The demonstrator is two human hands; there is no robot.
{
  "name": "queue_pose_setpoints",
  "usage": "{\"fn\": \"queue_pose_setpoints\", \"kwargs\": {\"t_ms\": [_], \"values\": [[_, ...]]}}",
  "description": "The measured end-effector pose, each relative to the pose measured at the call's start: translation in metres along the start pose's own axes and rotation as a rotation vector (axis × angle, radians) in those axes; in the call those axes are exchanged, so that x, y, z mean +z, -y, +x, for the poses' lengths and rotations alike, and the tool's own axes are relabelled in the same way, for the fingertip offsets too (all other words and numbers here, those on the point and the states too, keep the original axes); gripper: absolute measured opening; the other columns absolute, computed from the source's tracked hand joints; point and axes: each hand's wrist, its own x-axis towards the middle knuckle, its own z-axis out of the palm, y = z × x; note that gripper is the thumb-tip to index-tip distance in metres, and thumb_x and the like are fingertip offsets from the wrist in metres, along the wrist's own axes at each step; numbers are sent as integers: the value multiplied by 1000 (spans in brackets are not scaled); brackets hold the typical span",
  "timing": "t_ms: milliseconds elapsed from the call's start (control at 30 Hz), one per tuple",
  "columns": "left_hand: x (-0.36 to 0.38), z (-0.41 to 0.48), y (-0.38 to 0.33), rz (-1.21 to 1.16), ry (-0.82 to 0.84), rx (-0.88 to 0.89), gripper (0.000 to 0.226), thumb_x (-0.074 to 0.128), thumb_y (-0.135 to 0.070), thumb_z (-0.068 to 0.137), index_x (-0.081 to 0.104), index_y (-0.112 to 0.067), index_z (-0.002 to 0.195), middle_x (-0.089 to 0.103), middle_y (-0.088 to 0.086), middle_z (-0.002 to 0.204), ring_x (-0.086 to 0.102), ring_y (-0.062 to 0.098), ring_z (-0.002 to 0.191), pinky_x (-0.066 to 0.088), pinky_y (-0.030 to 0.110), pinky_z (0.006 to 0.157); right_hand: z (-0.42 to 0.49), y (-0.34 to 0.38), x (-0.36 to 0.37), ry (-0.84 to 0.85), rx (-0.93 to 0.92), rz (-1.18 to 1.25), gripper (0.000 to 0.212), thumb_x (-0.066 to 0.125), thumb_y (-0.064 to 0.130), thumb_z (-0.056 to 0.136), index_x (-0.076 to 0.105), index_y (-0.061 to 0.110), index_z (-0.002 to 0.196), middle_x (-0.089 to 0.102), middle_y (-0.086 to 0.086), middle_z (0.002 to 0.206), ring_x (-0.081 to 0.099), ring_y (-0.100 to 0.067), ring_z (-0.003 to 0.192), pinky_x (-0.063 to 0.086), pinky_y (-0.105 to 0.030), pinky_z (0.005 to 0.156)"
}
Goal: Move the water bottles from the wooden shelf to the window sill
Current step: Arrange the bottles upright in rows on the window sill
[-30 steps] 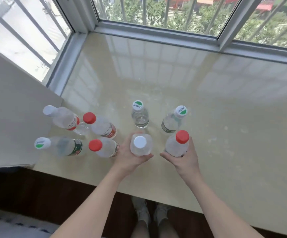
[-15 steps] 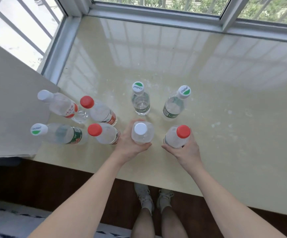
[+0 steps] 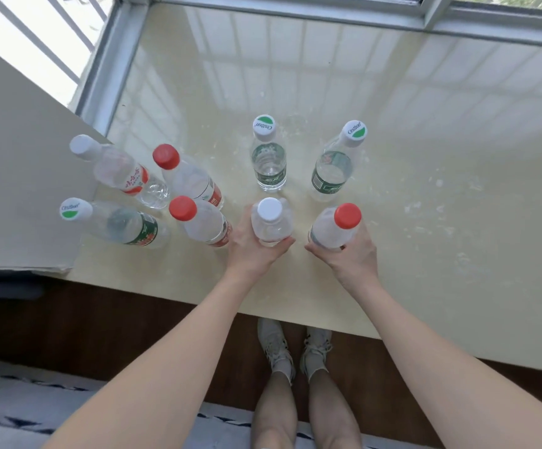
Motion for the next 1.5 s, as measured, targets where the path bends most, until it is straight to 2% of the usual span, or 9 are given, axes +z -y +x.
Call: {"fn": "queue_pose_setpoints", "kwargs": {"t_ms": [100,233,400,533,700,867,1000,1300,1500], "values": [[1,1,7,-17,17,-14,69,89,-40,58,56,-25,116,67,-10,106,64,11,101,53,34,88,-1,-2,1,16,0,5,66,96,25,58,52,37,106,64,14,100,61,-10,94,46,-25,82],[-4,-5,12,8,38,-44,82,88,-44,56,50,-34,127,62,-11,121,58,12,117,49,38,100,-4,-9,-3,59,43,34,78,96,28,55,51,35,118,65,12,114,62,-14,110,51,-37,97],[-28,-35,-1,191,99,-50,92,87,-26,69,36,-15,145,47,3,146,40,18,138,32,35,115,-19,10,-37,109,16,-77,98,95,33,59,42,25,141,55,0,140,51,-15,128,42,-37,109],[-57,-73,-19,307,101,-48,93,83,-28,76,29,-11,149,41,5,152,36,18,141,27,31,118,-40,39,-72,113,-10,-143,101,95,34,60,40,27,144,52,-4,142,49,-18,131,40,-37,109],[-75,-96,-40,348,53,31,88,80,-34,78,31,-13,148,42,4,148,39,17,138,30,24,110,-57,67,-85,127,-54,-216,99,94,37,61,41,25,144,52,-4,138,49,-20,129,41,-41,110],[-64,-75,-62,296,-17,31,93,81,-47,73,34,-13,147,46,8,145,49,23,130,43,40,107,-51,82,-70,120,-78,-212,96,93,40,61,43,23,142,51,-2,135,50,-20,126,42,-40,108],[-55,-54,-74,237,-82,27,90,81,-53,69,41,-19,142,51,2,139,54,22,122,46,43,102,-41,86,-61,106,-85,-233,92,92,40,63,45,22,140,53,-4,132,52,-21,123,43,-39,105],[-52,-28,-80,274,-59,50,54,84,-44,68,62,-26,113,64,-3,115,62,20,106,50,39,90,-26,77,-46,100,-48,-260,79,91,36,63,54,24,132,58,-2,124,57,-24,116,46,-43,103],[-58,-24,-78,245,40,88,50,83,-35,73,63,-25,118,62,-1,118,62,21,105,50,41,93,-20,71,-49,108,-35,-270,61,87,30,68,61,28,123,57,2,110,61,-26,105,50,-45,96]]}}
